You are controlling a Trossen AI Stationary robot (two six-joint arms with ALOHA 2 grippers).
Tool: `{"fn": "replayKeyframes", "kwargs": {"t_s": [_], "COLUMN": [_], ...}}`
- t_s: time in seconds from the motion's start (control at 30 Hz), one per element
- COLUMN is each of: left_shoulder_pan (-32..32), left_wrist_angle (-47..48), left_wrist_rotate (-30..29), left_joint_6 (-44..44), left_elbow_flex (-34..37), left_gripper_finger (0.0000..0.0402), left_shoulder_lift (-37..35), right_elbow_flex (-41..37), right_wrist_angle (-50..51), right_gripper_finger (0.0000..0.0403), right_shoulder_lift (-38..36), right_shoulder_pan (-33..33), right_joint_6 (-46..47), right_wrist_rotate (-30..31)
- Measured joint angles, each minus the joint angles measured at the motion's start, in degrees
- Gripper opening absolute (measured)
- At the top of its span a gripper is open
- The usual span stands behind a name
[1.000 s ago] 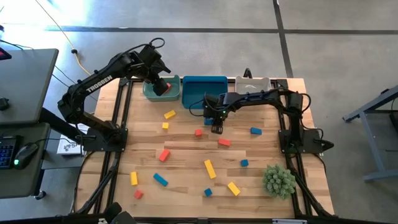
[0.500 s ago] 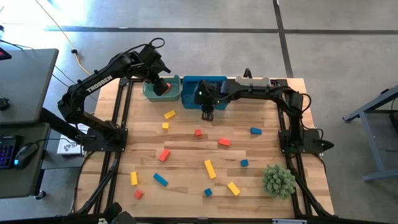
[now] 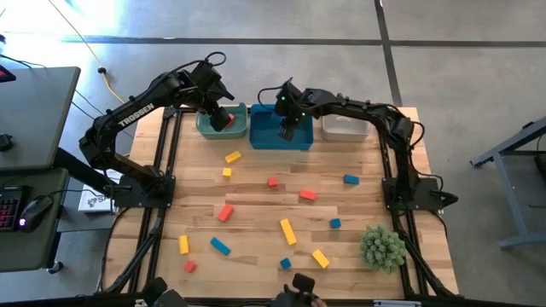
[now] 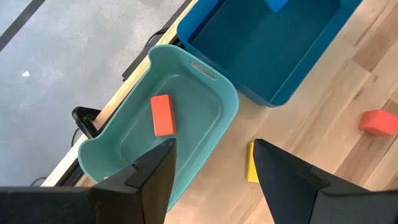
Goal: Sort & place blocks by color
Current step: Put the blue block into the blue bin, then put the yellow block into the white bin
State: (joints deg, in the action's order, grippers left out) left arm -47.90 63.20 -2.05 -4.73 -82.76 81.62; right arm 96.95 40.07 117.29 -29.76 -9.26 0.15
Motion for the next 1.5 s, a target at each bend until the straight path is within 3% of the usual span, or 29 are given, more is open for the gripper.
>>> {"fn": "replayKeyframes", "kwargs": {"t_s": [0.27,0.6,0.83,1.17,1.5], "left_shoulder_pan": [0.00,0.00,0.00,0.46,5.07], "left_wrist_angle": [0.13,0.22,0.24,6.34,7.30], "left_wrist_rotate": [-0.08,-0.10,-0.18,-0.08,0.34], "left_joint_6": [0.00,3.10,4.55,18.62,24.67], "left_elbow_flex": [0.00,0.00,0.00,0.94,7.83], "left_gripper_finger": [0.0204,0.0205,0.0225,0.0243,0.0241], "left_shoulder_lift": [0.00,0.00,0.00,-0.04,-0.02], "right_elbow_flex": [-0.02,-0.04,0.33,10.10,16.58], "right_wrist_angle": [1.21,1.67,2.94,14.70,17.61], "right_gripper_finger": [0.0114,0.0180,0.0188,0.0189,0.0190], "right_shoulder_lift": [3.16,3.27,3.27,3.24,3.16], "right_shoulder_pan": [-0.63,-0.50,-0.31,1.33,1.86], "right_joint_6": [0.25,-1.72,-1.06,4.35,9.29], "right_wrist_rotate": [-0.42,3.40,3.33,3.29,3.28]}}
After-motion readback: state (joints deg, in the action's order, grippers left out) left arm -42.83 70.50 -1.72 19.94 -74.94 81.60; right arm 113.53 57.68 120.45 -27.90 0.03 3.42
